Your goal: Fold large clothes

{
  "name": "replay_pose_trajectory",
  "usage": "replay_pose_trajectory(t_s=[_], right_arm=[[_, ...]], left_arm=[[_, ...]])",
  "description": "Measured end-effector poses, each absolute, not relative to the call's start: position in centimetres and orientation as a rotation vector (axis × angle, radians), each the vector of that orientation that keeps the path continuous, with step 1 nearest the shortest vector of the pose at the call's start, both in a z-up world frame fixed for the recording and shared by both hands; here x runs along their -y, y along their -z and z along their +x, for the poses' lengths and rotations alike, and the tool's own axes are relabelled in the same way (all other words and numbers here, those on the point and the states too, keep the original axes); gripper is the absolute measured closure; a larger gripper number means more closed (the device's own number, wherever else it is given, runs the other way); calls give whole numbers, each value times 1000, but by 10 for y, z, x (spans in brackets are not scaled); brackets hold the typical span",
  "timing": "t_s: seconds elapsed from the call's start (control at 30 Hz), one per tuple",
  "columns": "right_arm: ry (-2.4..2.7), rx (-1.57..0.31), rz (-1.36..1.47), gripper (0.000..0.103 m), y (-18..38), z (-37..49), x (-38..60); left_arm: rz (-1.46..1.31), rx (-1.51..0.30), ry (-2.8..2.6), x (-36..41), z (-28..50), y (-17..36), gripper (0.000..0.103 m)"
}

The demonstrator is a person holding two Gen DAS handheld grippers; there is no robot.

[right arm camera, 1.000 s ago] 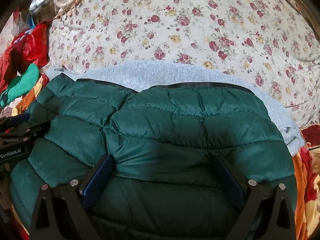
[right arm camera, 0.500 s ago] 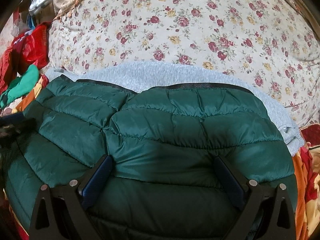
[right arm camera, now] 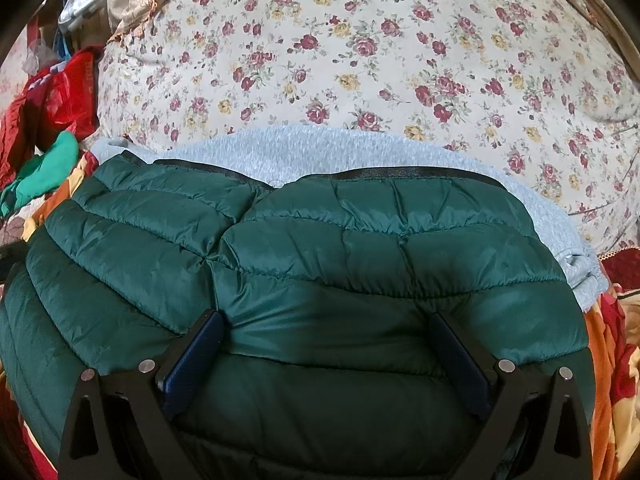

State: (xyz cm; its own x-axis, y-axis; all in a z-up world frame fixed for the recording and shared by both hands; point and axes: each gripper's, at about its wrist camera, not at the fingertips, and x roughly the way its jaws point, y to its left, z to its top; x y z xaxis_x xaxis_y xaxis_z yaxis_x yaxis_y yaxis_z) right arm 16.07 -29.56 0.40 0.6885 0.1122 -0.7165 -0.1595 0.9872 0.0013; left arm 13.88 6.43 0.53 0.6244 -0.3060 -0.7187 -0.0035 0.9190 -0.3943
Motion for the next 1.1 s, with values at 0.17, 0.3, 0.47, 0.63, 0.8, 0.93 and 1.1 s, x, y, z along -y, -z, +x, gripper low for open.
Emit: replay_pose_trajectory(t_s=[0.17,0.3,0.47,0.63,0.8,0.93,1.1], right_arm=[[-150,-795,-63,2,-4,160,295],[-147,-795,-63,2,-3,160,295],[-139,-792,-59,2,-4,159,295],[-160,-811,-42,2,-17,152,304],[-39,-775,-85,2,-33,142,329],[48,-807,-53,2,-30,145,372],[4,-824,193,2,0,137,447]], left_arm=[[-546,-956,260,-86,160,29,0],[-574,-911,311,-85,163,28,19],[-466,-822,347,-68,148,4,67],[-379,-798,293,-60,147,4,69],[-330,-798,224,-50,151,5,68],[-311,-801,192,-47,152,5,67],[-296,-795,171,-47,152,7,65]])
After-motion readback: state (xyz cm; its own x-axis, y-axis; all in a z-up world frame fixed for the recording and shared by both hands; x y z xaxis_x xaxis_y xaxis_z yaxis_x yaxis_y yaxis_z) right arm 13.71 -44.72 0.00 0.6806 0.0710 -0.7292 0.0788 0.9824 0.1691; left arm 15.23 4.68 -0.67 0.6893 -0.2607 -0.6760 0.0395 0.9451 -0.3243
